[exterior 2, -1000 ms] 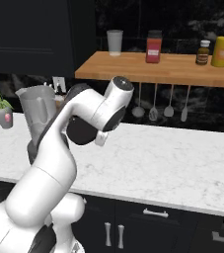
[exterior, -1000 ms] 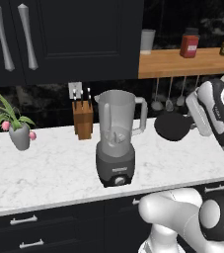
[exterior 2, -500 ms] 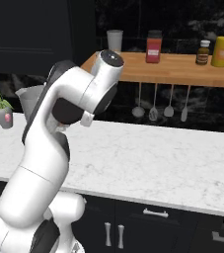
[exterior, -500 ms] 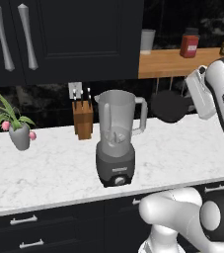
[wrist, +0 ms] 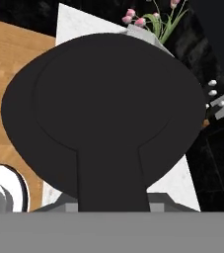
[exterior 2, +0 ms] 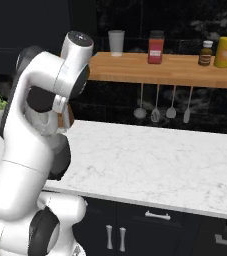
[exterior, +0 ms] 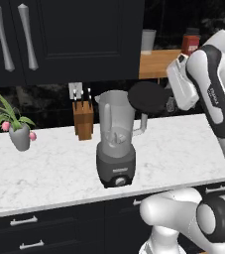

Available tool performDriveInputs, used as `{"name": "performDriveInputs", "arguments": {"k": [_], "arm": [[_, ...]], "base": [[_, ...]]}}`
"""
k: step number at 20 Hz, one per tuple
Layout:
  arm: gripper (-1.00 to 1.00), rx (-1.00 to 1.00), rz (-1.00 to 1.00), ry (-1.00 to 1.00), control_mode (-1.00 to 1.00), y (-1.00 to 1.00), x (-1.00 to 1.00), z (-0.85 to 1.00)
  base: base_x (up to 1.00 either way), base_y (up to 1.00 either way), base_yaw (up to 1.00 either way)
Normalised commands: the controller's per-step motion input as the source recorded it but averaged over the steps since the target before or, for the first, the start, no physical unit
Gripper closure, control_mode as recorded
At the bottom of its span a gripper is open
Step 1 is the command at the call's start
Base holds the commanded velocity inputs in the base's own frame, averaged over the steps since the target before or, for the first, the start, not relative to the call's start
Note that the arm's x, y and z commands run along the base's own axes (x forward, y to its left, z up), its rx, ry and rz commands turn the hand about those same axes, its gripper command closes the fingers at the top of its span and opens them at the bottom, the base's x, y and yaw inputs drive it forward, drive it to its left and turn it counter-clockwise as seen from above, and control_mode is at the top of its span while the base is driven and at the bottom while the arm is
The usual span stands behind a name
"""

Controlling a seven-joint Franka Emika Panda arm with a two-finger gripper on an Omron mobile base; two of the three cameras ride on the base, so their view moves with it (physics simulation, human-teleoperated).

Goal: Close the lid blender by securely placing the lid on top.

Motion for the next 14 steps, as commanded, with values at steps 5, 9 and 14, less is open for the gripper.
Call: {"name": "performDriveInputs", "arguments": {"k": [5, 9, 14], "arm": [[1.0, 0.0, -0.08, 0.01, -1.0, 0.86, 0.09, 0.06], [1.0, 0.0, -0.14, 0.05, -1.0, 0.34, 0.47, 0.06], [1.0, 0.0, -0.09, 0.1, -1.0, 0.24, 0.58, 0.0]], "base": [[0.0, 0.0, 0.0], [0.0, 0.0, 0.0], [0.0, 0.0, 0.0]]}}
